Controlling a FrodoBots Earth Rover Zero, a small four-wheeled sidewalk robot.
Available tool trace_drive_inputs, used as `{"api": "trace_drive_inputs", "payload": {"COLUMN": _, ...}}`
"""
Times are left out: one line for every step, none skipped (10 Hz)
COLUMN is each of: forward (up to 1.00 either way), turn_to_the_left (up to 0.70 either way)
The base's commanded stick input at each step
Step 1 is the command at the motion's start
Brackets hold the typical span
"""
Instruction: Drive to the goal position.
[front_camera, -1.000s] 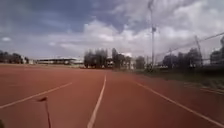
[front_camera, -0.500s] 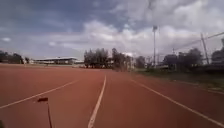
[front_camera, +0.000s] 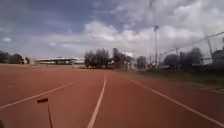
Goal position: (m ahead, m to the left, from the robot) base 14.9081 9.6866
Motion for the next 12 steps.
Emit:
{"api": "trace_drive_inputs", "payload": {"forward": 0.70, "turn_to_the_left": 0.00}}
{"api": "trace_drive_inputs", "payload": {"forward": 0.70, "turn_to_the_left": 0.00}}
{"api": "trace_drive_inputs", "payload": {"forward": 0.70, "turn_to_the_left": 0.00}}
{"api": "trace_drive_inputs", "payload": {"forward": 0.70, "turn_to_the_left": 0.00}}
{"api": "trace_drive_inputs", "payload": {"forward": 0.70, "turn_to_the_left": 0.00}}
{"api": "trace_drive_inputs", "payload": {"forward": 0.70, "turn_to_the_left": 0.00}}
{"api": "trace_drive_inputs", "payload": {"forward": 0.70, "turn_to_the_left": 0.00}}
{"api": "trace_drive_inputs", "payload": {"forward": 0.70, "turn_to_the_left": 0.00}}
{"api": "trace_drive_inputs", "payload": {"forward": 0.70, "turn_to_the_left": 0.00}}
{"api": "trace_drive_inputs", "payload": {"forward": 0.70, "turn_to_the_left": 0.00}}
{"api": "trace_drive_inputs", "payload": {"forward": 0.70, "turn_to_the_left": 0.00}}
{"api": "trace_drive_inputs", "payload": {"forward": 0.70, "turn_to_the_left": 0.00}}
